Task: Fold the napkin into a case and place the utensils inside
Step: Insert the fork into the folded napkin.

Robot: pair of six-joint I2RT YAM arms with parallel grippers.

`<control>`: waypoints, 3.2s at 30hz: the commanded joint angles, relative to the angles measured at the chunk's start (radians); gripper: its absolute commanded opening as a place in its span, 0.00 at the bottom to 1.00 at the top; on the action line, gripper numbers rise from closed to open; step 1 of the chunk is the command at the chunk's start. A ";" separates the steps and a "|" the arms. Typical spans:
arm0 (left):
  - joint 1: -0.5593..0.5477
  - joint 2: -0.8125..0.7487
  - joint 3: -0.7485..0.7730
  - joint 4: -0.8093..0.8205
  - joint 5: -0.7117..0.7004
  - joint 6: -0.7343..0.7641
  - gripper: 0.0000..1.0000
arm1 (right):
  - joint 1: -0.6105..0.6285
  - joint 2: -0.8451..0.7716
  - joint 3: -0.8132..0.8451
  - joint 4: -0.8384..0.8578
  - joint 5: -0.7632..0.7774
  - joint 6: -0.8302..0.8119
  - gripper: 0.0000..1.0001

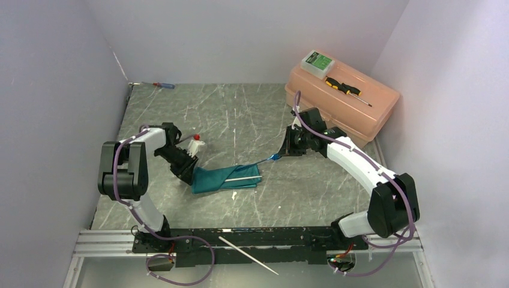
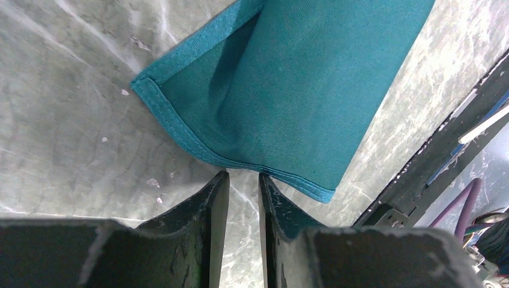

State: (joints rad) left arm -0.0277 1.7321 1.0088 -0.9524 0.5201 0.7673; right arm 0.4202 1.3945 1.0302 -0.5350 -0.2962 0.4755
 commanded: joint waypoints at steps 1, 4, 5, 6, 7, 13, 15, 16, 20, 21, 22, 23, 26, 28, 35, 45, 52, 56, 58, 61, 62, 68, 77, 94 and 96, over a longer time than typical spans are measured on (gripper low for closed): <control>-0.009 -0.019 -0.024 0.039 -0.019 0.018 0.30 | -0.003 -0.040 -0.020 0.016 -0.008 0.013 0.00; -0.015 -0.024 -0.033 0.050 -0.022 0.011 0.30 | -0.001 -0.031 -0.027 0.040 -0.023 0.031 0.00; -0.019 -0.027 -0.036 0.052 -0.025 0.010 0.30 | 0.001 -0.029 -0.032 0.050 -0.029 0.037 0.00; -0.020 -0.030 -0.039 0.055 -0.027 0.010 0.29 | 0.004 -0.025 -0.034 0.057 -0.033 0.041 0.00; -0.022 -0.033 -0.041 0.058 -0.031 0.009 0.30 | 0.008 -0.020 -0.034 0.060 -0.033 0.043 0.00; -0.029 -0.033 -0.057 0.071 -0.046 0.012 0.29 | 0.041 -0.005 -0.048 0.094 -0.020 0.078 0.00; -0.032 -0.035 -0.065 0.077 -0.050 0.014 0.29 | 0.053 -0.001 -0.058 0.113 -0.016 0.094 0.00; -0.034 -0.037 -0.068 0.080 -0.053 0.013 0.29 | 0.059 0.002 -0.061 0.117 -0.014 0.099 0.00; -0.035 -0.042 -0.069 0.083 -0.058 0.012 0.28 | 0.089 0.025 -0.060 0.123 0.003 0.112 0.00; -0.036 -0.042 -0.070 0.083 -0.058 0.012 0.29 | 0.095 0.029 -0.057 0.123 0.011 0.116 0.00; -0.037 -0.042 -0.071 0.081 -0.057 0.014 0.29 | 0.099 0.033 -0.055 0.124 0.016 0.119 0.00; -0.037 -0.043 -0.073 0.081 -0.059 0.016 0.28 | 0.102 0.036 -0.054 0.127 0.021 0.126 0.00; -0.037 -0.046 -0.079 0.084 -0.064 0.019 0.28 | 0.114 0.035 -0.057 0.155 0.032 0.150 0.00; -0.037 -0.046 -0.081 0.084 -0.064 0.021 0.28 | 0.125 0.036 -0.063 0.175 0.046 0.169 0.00; -0.037 -0.045 -0.082 0.078 -0.063 0.026 0.26 | 0.166 0.050 -0.105 0.259 0.125 0.263 0.00; -0.037 -0.047 -0.084 0.072 -0.064 0.035 0.25 | 0.235 0.130 -0.118 0.365 0.084 0.325 0.00; -0.037 -0.046 -0.082 0.070 -0.069 0.040 0.24 | 0.264 0.152 -0.145 0.435 0.047 0.355 0.00; -0.037 -0.042 -0.081 0.068 -0.069 0.039 0.24 | 0.264 0.154 -0.159 0.454 0.024 0.347 0.00; -0.037 -0.042 -0.080 0.068 -0.070 0.041 0.24 | 0.265 0.163 -0.159 0.459 0.006 0.336 0.00; -0.037 -0.039 -0.075 0.066 -0.069 0.040 0.23 | 0.266 0.182 -0.159 0.463 -0.004 0.326 0.00; -0.038 -0.038 -0.074 0.066 -0.069 0.038 0.23 | 0.266 0.188 -0.160 0.469 -0.006 0.326 0.00; -0.037 -0.032 -0.067 0.063 -0.071 0.038 0.23 | 0.268 0.223 -0.171 0.531 -0.019 0.333 0.00; -0.038 -0.031 -0.059 0.054 -0.073 0.035 0.22 | 0.286 0.269 -0.180 0.614 -0.027 0.344 0.00; -0.038 -0.021 -0.053 0.049 -0.078 0.034 0.21 | 0.304 0.343 -0.202 0.770 -0.098 0.368 0.00; -0.038 -0.022 -0.052 0.047 -0.077 0.035 0.21 | 0.304 0.351 -0.206 0.789 -0.109 0.375 0.00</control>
State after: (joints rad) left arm -0.0605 1.6917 0.9539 -0.9031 0.4725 0.7738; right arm 0.7177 1.7336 0.8383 0.1814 -0.3801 0.8471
